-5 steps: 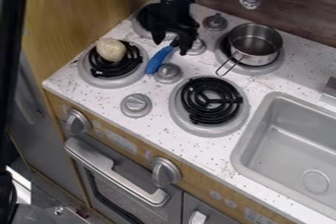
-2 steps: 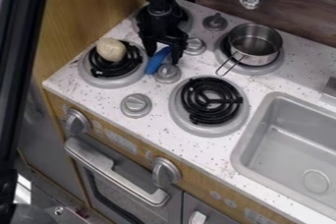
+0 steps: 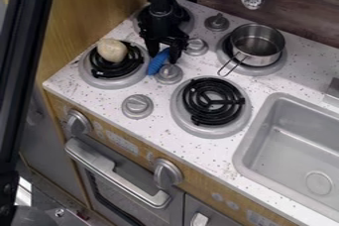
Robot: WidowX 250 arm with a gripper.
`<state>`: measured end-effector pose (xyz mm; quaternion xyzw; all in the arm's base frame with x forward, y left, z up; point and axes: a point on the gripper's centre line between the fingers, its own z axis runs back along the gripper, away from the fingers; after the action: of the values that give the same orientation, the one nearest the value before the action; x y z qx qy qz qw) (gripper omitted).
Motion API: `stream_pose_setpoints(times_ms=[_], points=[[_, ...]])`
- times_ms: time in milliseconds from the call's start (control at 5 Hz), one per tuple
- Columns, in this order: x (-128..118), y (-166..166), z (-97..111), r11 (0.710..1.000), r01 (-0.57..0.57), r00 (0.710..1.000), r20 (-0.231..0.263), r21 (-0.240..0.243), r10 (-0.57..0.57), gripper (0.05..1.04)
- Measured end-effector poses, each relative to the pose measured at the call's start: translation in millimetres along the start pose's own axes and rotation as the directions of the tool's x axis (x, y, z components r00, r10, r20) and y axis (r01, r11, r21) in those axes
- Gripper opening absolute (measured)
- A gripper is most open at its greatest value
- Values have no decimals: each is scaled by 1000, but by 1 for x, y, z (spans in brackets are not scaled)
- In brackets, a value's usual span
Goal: Move the blue fork to the bottom-right burner
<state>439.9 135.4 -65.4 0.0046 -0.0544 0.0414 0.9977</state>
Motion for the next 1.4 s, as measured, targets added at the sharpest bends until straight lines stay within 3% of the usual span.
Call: stream_pose_setpoints(times_ms=[200, 400, 600, 800, 1000, 1400], points=[[-3, -6, 2, 999, 44, 999, -8, 16, -44, 418], [-7, -21, 19, 997, 73, 996, 53, 12, -74, 358], [-12, -64, 48, 986, 160, 982, 100, 37, -163, 358], [-37, -97, 69, 980, 196, 976, 93, 26, -197, 358], [-69, -127, 59, 979, 204, 978, 44, 8, -204, 358], [-98, -150, 46, 975, 223, 975, -11, -7, -224, 358]])
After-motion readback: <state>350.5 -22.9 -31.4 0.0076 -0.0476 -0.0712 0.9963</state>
